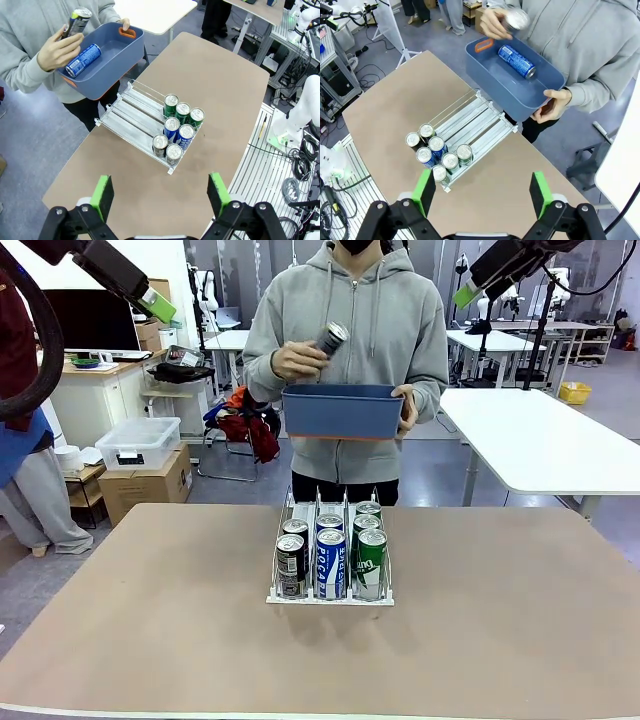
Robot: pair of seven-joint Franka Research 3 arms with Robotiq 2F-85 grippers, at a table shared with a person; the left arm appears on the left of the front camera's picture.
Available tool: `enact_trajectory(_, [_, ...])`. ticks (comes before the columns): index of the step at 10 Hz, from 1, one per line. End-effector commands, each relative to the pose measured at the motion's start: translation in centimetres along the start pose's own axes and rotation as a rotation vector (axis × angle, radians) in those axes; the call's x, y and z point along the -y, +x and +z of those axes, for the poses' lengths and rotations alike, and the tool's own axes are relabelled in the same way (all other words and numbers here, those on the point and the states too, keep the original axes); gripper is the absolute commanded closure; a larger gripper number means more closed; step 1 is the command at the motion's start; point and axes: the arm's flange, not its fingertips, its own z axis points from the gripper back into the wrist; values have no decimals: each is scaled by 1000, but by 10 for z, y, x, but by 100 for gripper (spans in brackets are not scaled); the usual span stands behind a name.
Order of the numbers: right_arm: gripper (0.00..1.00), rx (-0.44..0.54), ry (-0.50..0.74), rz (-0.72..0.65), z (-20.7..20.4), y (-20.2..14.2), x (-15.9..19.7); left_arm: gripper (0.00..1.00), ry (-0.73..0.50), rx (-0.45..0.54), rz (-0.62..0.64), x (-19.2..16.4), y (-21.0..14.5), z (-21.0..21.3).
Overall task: Fill the beverage cans into the dispenser.
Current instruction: Pick up the Pepsi coke handed by the human.
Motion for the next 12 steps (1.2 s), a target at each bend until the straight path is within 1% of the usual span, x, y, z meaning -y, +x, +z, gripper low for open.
enact_trajectory(1, [0,-6,1,-1,0,-5,-2,0,0,0,0,0,0,0])
enact_trajectory(12, [0,-6,1,-1,0,-5,-2,0,0,0,0,0,0,0])
